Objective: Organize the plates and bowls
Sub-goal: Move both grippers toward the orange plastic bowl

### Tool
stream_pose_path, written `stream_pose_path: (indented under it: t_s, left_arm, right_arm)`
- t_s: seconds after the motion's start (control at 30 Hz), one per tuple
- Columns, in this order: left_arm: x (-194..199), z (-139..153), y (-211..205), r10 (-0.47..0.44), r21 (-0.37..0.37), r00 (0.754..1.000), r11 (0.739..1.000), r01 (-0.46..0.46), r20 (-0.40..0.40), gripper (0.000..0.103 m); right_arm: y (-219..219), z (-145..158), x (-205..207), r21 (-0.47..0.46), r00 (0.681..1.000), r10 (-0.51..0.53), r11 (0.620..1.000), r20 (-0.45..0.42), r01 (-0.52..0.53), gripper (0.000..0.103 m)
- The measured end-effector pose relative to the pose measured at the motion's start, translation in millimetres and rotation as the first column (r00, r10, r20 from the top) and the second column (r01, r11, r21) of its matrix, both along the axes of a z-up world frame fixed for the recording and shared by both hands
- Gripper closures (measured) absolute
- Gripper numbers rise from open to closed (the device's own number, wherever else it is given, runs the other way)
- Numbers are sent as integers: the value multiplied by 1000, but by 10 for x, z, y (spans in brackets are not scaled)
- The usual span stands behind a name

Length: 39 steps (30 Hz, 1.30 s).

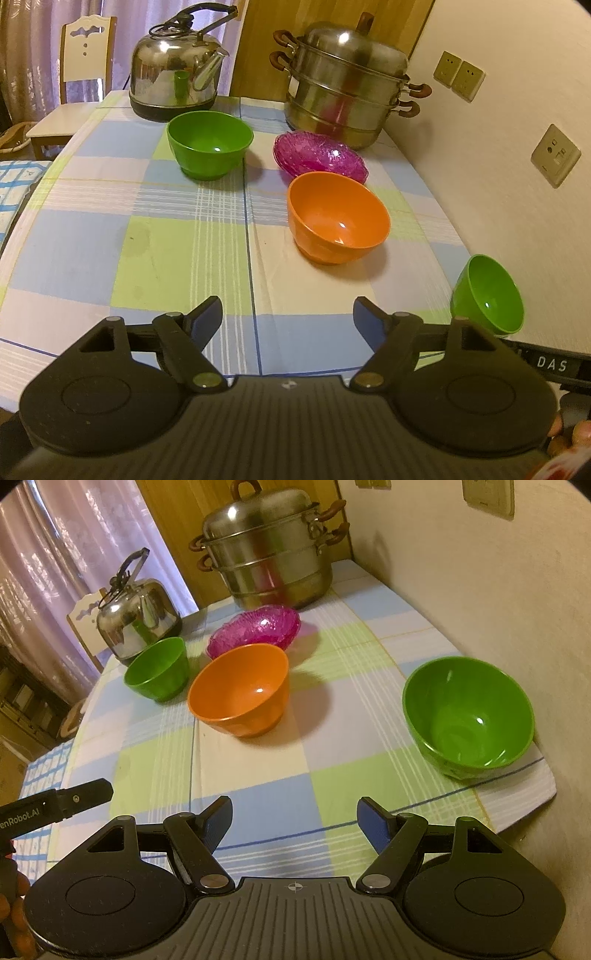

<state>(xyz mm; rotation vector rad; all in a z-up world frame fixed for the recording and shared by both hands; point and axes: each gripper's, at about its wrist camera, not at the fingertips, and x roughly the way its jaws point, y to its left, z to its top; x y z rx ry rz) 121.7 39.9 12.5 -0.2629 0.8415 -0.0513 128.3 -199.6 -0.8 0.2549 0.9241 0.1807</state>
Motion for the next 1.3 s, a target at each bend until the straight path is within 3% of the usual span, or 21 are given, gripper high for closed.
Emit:
stream_pose_path:
  t_s: [1.3]
  left_arm:
    - [379, -212, 7, 8, -19, 999, 1000, -8, -43, 27]
  right_arm:
    - [-45, -125, 345, 7, 999, -30, 1000, -18, 30, 29]
